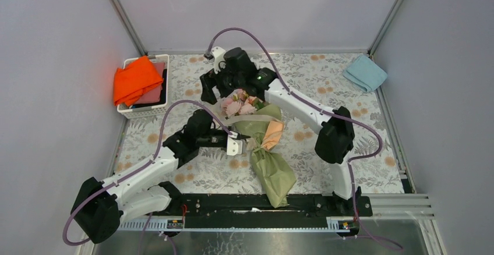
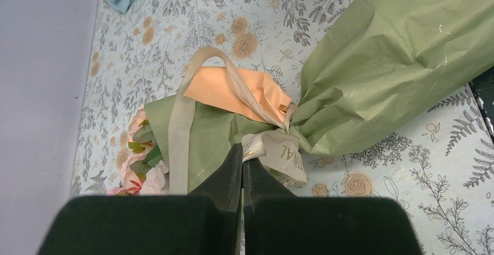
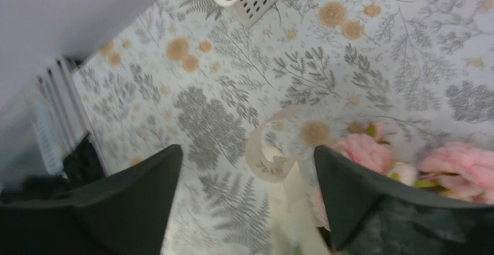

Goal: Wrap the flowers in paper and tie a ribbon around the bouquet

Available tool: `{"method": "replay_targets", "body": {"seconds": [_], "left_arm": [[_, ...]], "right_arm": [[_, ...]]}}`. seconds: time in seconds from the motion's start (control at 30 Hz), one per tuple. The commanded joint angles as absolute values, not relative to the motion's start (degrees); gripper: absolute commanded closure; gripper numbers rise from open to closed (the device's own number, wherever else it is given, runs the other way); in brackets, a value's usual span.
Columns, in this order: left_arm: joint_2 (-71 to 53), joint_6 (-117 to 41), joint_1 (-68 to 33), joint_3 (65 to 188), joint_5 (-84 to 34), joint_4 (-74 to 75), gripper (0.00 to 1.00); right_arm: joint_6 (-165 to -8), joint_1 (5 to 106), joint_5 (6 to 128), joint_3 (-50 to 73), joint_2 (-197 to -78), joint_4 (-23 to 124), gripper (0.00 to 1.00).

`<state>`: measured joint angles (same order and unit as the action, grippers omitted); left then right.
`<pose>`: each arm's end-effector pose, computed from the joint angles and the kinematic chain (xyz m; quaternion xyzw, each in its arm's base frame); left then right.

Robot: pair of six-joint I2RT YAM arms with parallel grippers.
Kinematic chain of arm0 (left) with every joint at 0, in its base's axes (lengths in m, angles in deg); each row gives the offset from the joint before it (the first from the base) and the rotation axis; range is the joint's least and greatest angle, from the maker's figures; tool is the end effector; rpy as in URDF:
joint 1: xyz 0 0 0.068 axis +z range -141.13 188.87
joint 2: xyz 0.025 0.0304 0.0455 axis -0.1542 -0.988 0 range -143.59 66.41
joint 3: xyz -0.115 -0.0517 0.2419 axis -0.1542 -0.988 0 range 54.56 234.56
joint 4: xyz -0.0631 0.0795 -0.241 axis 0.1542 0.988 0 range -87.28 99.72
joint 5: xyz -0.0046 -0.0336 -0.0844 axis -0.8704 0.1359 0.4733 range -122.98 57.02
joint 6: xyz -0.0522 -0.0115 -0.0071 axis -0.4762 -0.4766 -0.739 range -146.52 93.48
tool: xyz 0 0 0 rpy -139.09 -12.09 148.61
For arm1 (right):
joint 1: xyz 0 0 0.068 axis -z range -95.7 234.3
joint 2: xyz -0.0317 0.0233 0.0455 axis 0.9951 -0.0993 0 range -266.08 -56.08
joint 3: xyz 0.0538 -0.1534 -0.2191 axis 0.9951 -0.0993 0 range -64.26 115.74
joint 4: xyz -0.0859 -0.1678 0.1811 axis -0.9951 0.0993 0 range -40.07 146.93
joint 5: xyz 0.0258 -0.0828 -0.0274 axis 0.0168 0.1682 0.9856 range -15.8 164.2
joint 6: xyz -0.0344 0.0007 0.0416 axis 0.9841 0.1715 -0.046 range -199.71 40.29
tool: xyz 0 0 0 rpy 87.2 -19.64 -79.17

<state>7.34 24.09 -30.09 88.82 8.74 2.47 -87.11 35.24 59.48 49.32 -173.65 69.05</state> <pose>0.1588 -0.1589 0.2498 0.6904 0.4224 -0.2468 0.5329 0.3146 0.3765 0.3477 -0.3603 0.7484 0.3527 0.4310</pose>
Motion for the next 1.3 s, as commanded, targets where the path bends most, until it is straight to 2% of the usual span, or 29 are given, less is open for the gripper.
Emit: {"method": "replay_targets", "body": {"seconds": [0.0,0.1,0.23,0.33,0.4,0.47,0.57,0.7,0.9,0.97,1.03,1.13,1.2,1.23,1.27], "left_arm": [[8.97,17.24,-30.37,88.22,6.11,0.09,1.0],[9.4,12.29,-30.31,87.99,3.74,-1.61,1.0],[9.08,7.87,-30.28,87.91,2.47,-2.27,1.0],[8.18,4.45,-30.33,88.36,0.86,-3.21,1.0],[7.61,1.23,-30.2,88.73,-1.39,-4.41,1.0],[7.21,-0.97,-30.13,89.05,-2.13,-4.95,1.0],[6.8,-2.48,-30.15,89.23,-1.23,-5.46,1.0],[5.99,-2.97,-30.15,89.59,-1.04,-5.87,1.0],[5.59,-2.48,-30.15,89.96,-1.25,-5.64,1.0],[5.48,-2.65,-30.13,89.98,-1.48,-5.79,1.0],[5.37,-2.77,-30.15,90.27,-1.34,-5.66,1.0],[4.81,-3.13,-30.15,91.04,-1.29,-4.86,1.0],[4.08,-3.91,-30.15,92.32,-2.91,-3.3,1.0],[3.54,-4.15,-30.15,93.7,-5.4,-1.14,0.68],[2.57,-3.53,-30.03,96.04,-8.17,2.83,0.26]], "right_arm": [[-82.32,44.57,48.75,46.2,-164.44,72.15,0.01],[-79.54,52.56,40.65,21.58,-147.97,56.0,0.0],[-68.07,53.76,37.2,-5.13,-129.95,43.48,0.0],[-68.09,52.67,30.73,-16.7,-123.97,40.55,0.09],[-68.41,50.03,32.04,-23.23,-120.66,36.78,0.19],[-69.67,46.45,36.47,-28.74,-118.32,30.42,0.24],[-73.31,42.07,44.42,-33.08,-118.94,19.3,0.34],[-78.0,39.96,48.86,-35.26,-124.59,6.76,0.37],[-80.48,38.81,48.24,-34.25,-131.08,1.72,0.47],[-80.79,38.74,48.2,-33.95,-131.83,2.04,0.56],[-80.56,38.68,48.92,-34.05,-131.8,2.29,0.78],[-80.3,38.68,49.48,-34.33,-130.96,2.04,0.98],[-80.47,38.69,50.99,-33.83,-130.43,3.83,1.0],[-80.45,38.75,51.76,-33.4,-130.26,5.42,1.0],[-80.31,38.77,52.39,-32.88,-129.99,7.27,1.0]]}}
